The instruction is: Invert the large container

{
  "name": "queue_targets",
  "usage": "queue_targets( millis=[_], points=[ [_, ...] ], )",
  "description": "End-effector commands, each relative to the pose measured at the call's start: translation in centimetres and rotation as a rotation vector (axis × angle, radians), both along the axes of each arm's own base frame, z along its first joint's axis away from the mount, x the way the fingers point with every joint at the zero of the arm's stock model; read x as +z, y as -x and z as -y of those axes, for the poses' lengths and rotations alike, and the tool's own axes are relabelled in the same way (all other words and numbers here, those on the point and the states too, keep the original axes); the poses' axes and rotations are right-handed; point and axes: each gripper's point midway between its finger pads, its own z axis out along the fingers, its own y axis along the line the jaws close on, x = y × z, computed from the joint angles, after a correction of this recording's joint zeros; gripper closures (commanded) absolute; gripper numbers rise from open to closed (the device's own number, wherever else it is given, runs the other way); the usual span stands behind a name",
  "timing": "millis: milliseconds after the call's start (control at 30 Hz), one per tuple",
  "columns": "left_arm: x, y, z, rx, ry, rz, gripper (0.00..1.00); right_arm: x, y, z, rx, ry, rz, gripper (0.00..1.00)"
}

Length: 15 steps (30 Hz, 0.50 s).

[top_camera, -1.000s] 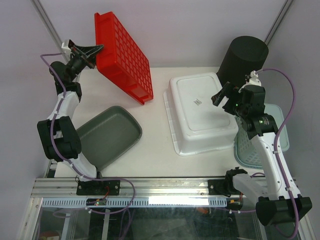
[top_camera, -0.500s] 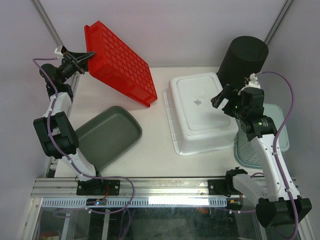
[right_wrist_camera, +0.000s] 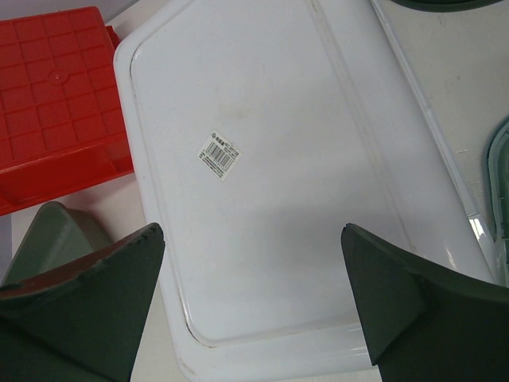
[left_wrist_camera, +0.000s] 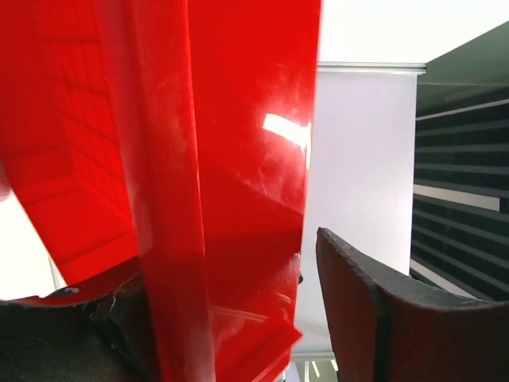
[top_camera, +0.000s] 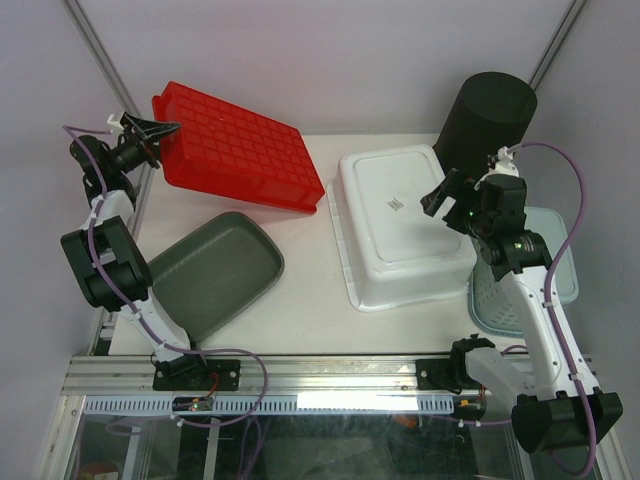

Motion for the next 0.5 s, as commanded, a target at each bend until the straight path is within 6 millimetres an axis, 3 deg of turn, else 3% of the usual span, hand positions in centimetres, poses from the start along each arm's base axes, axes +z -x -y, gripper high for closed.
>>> queue_targets(
  millis=[0, 200, 467],
  points=[
    [-2.3, -0.6, -0.3, -0.025, -0.043, 0.006, 0.38, 1.4, -0.4, -0.1, -0.001, -0.022, 0.064, 0.03],
    [-5.3, -0.8, -0.8, -0.011, -0.068, -0.071, 0.36, 1.1, -0.2, 0.0, -0.008, -0.018, 0.058, 0.03],
    [-8.6, -2.0, -2.4, 0.061, -0.314, -0.165, 0.26, 1.4, -0.3, -0.1, -0.002, -0.023, 0.063, 0.03]
  ],
)
